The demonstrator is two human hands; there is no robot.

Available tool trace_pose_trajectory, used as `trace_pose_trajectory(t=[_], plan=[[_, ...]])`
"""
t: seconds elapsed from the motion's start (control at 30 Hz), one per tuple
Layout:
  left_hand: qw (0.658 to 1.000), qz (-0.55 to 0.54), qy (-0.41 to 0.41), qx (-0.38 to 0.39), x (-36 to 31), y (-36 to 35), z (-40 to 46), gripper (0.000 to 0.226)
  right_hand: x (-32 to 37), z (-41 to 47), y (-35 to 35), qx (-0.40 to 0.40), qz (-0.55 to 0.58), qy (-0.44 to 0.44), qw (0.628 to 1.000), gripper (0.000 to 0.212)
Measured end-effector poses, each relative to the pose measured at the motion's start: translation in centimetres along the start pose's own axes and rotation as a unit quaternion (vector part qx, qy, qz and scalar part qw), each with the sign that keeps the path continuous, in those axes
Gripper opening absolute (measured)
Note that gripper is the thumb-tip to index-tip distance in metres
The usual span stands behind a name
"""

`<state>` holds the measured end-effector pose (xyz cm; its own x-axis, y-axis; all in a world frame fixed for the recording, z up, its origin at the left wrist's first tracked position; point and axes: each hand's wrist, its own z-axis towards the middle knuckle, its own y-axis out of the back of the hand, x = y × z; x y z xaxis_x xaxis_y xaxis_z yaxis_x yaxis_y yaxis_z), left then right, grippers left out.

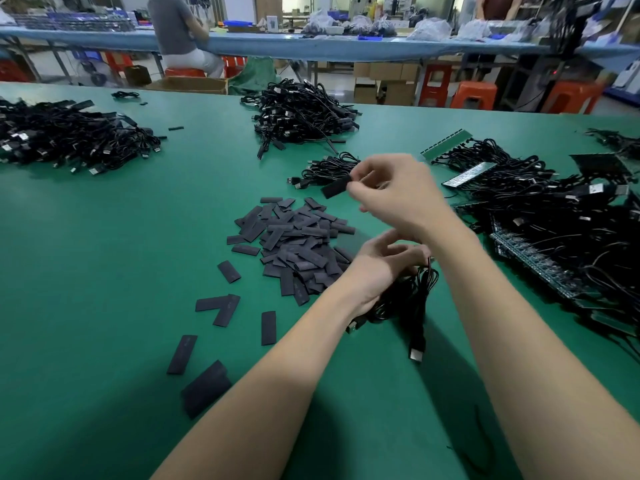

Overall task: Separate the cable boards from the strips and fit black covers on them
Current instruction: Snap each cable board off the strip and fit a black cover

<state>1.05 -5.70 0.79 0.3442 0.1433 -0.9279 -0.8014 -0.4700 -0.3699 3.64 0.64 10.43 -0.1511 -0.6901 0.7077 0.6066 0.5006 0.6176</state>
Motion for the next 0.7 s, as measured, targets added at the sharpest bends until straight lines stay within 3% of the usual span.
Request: trace_pose_trajectory(t=[0.17, 0.33, 0.47, 0.7], plan=[[0.999, 0.041, -0.005, 0.015, 0.0, -0.2, 0.1, 0.011, -3.2, -2.3, 4.4, -0.077, 0.198, -0.11, 0.971, 0.01], [0.999, 0.029, -0.005, 0.017, -0.3, -0.2, -0.2, 0.013, -7.3, -4.4, 5.6, -0.123, 0.242, -0.206, 0.94, 0.016], [0.999, 0.028, -0.005, 0.018, -0.6, -0.2, -0.4, 0.013, -8.9, -5.3, 5.8, -0.091, 0.248, -0.242, 0.934, 0.013], [0.999, 0.026, -0.012, 0.035, -0.5, -0.2, -0.4, 0.012, -8.7, -5.7, 5.3, -0.018, 0.416, -0.221, 0.882, 0.013]])
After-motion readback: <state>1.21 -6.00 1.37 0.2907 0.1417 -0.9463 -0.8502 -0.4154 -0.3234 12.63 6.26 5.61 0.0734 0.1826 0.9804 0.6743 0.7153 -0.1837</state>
